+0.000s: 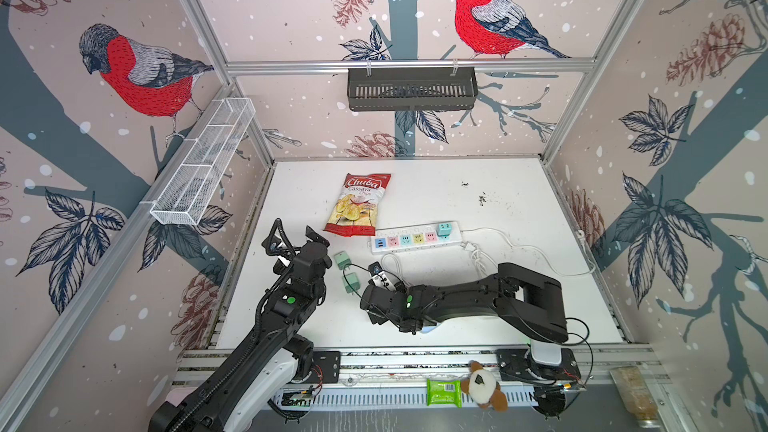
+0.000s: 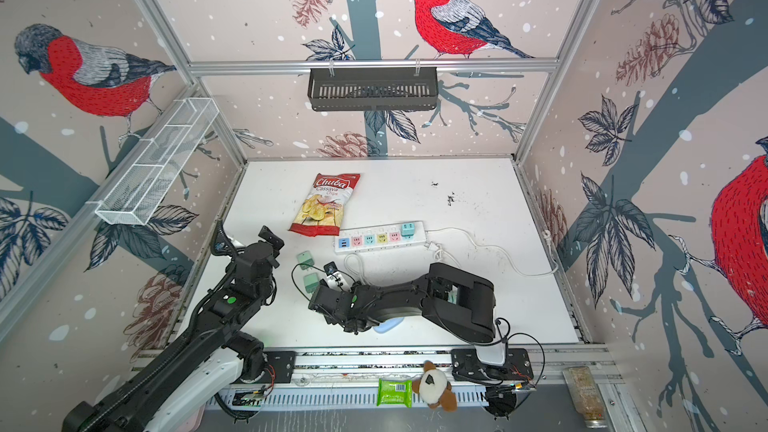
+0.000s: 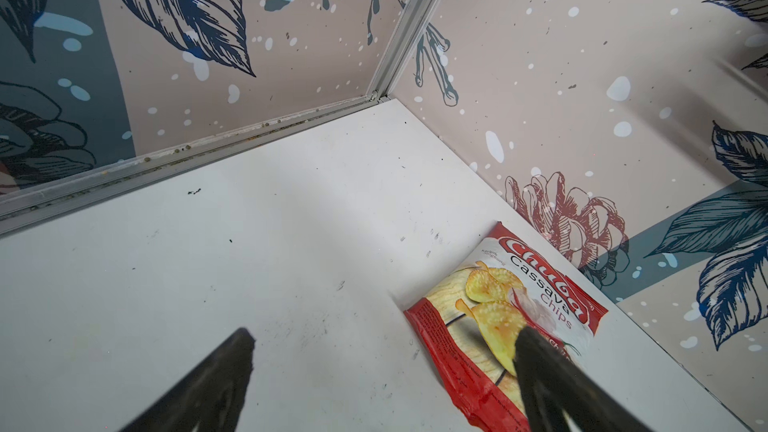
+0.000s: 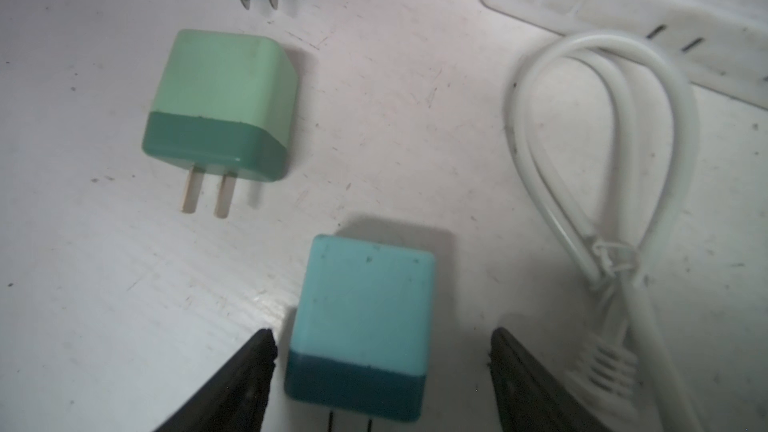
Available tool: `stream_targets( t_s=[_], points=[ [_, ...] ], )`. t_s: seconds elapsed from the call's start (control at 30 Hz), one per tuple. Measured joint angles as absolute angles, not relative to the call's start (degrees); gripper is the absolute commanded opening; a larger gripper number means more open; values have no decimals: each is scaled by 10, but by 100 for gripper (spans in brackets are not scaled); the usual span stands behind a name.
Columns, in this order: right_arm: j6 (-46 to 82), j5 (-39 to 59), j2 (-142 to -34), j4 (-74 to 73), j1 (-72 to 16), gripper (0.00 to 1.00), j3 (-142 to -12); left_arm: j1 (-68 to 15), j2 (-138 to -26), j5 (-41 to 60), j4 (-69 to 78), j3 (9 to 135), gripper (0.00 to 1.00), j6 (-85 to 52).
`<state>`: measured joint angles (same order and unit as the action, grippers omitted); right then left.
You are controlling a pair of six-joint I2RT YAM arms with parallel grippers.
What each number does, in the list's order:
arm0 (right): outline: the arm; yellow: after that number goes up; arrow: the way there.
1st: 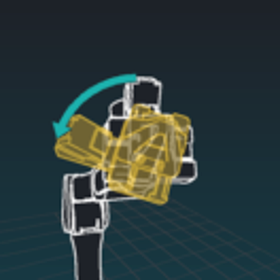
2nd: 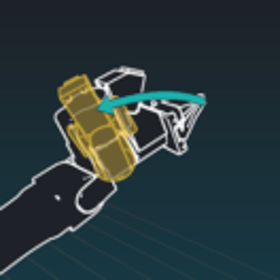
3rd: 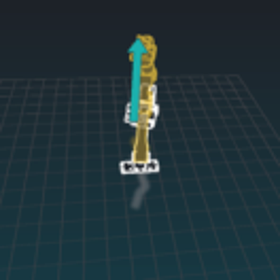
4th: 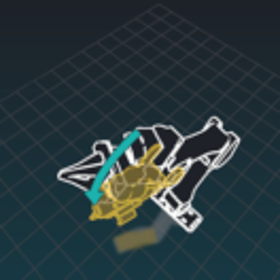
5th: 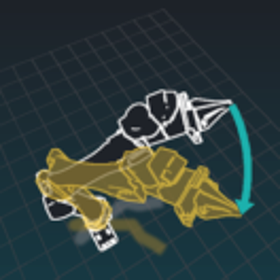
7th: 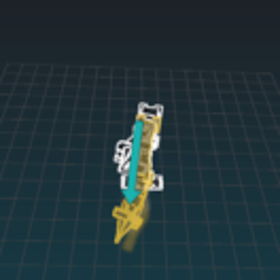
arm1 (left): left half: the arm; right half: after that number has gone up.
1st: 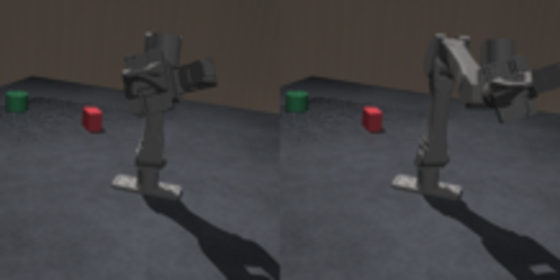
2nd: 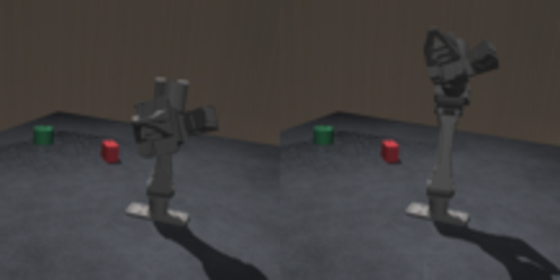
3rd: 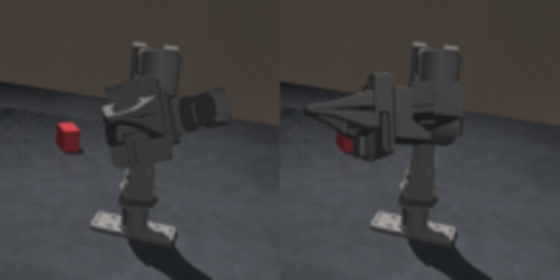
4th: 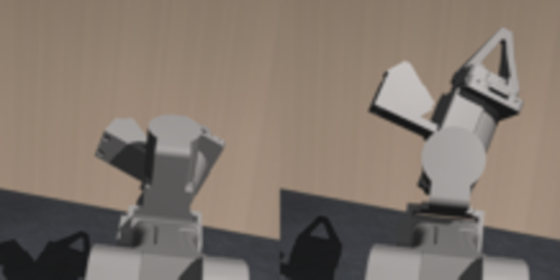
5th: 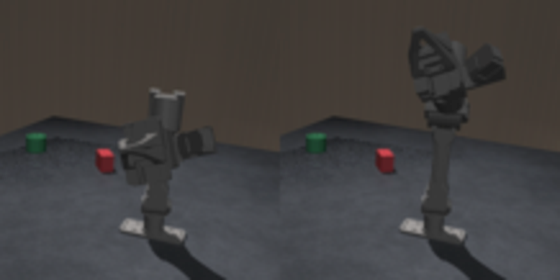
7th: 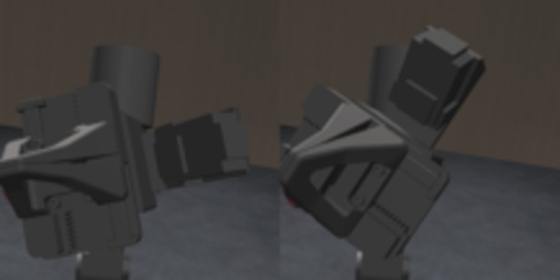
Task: Insert the plug
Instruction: 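Close the right gripper on the teal charger, then lift the teal charger with the right gripper while the left gripper approaches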
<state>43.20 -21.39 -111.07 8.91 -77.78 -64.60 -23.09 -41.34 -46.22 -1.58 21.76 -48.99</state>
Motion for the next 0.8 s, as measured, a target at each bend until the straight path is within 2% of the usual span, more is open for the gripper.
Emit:
stream_targets(
  t_s=[0.5, 0.63, 0.8],
  points=[
    [388, -191, -1120, 51, -774, 32, -648, -231, -413, -426, 10, 210, 97, -450],
    [374, -184, -1082, 46, -768, 26, -637, -231, -406, -409, 11, 211, 97, -442],
    [337, -217, -976, 10, -747, 21, -589, -231, -389, -359, 38, 206, 97, -412]
  ],
)
